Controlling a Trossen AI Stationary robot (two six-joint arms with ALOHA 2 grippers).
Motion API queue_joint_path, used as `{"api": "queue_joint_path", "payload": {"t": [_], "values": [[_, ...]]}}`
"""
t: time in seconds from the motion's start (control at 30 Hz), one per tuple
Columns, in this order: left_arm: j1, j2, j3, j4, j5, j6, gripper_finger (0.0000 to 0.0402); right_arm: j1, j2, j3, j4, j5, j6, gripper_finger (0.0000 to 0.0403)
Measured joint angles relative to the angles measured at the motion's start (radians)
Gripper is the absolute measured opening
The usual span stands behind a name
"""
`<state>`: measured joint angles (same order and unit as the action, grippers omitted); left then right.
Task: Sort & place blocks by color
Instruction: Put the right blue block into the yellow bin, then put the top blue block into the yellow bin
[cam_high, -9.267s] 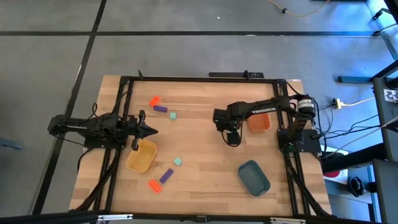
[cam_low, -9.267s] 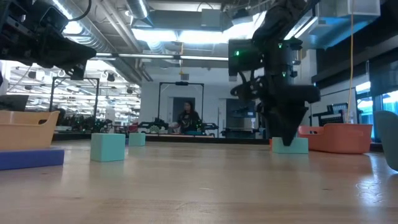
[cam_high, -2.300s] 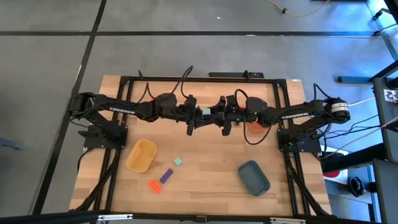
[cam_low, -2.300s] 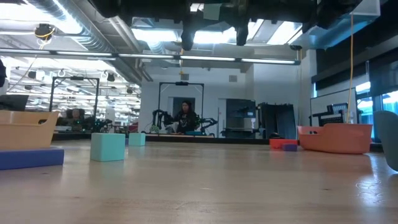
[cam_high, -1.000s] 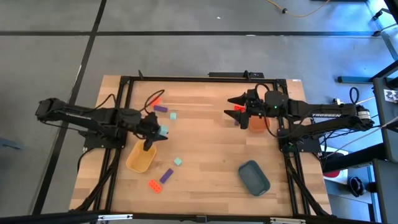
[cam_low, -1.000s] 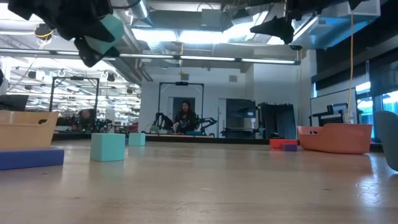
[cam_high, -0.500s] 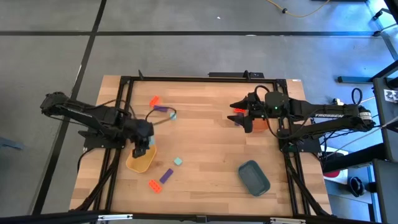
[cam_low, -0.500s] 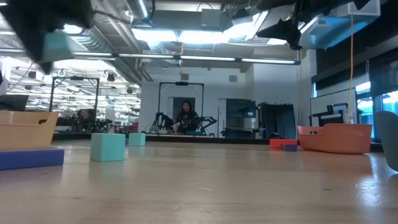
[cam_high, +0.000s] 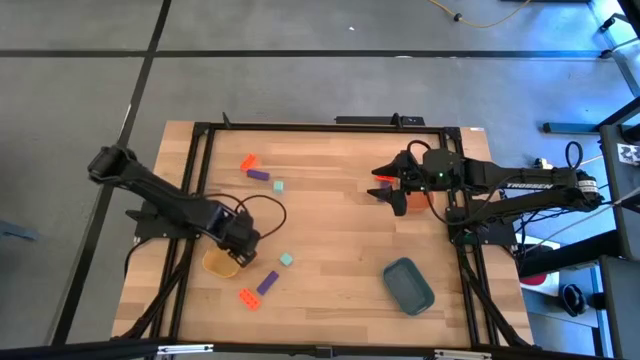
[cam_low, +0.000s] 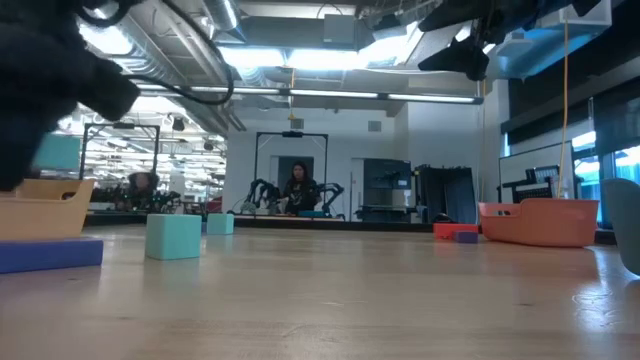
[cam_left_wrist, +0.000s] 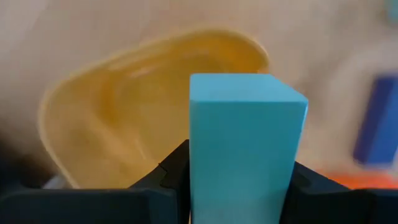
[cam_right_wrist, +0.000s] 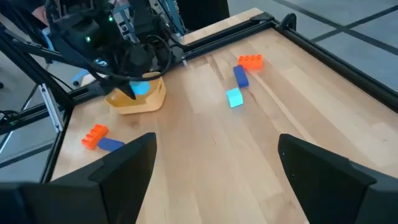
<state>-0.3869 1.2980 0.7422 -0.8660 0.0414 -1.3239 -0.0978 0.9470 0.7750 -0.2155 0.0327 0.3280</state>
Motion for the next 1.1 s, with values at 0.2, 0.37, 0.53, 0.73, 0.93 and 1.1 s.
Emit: {"api": "queue_joint_path", "payload": {"t": [0.2, 0.37, 0.53, 0.73, 0.93, 1.1], "values": [[0.000, 0.079, 0.000, -0.006, -0.062, -0.063, 0.0122, 0.000, 0.000, 0.000, 0.000, 0.002, -0.021, 0.0338], [0.000, 0.119, 0.000, -0.001, -0.075, -0.065, 0.0122, 0.000, 0.000, 0.000, 0.000, 0.027, -0.020, 0.0338], [0.001, 0.139, 0.000, 0.002, -0.088, -0.063, 0.0136, 0.000, 0.000, 0.000, 0.001, 0.029, -0.019, 0.0338], [0.001, 0.137, 0.000, 0.002, -0.110, -0.055, 0.0170, 0.000, 0.000, 0.000, 0.001, 0.030, -0.017, 0.0338], [0.004, 0.134, 0.000, -0.009, -0.106, -0.041, 0.0176, 0.000, 0.001, 0.000, 0.003, 0.064, 0.001, 0.0338], [0.019, 0.064, 0.000, -0.024, -0.059, 0.030, 0.0180, 0.000, 0.001, 0.000, 0.012, 0.064, 0.007, 0.0338]]}}
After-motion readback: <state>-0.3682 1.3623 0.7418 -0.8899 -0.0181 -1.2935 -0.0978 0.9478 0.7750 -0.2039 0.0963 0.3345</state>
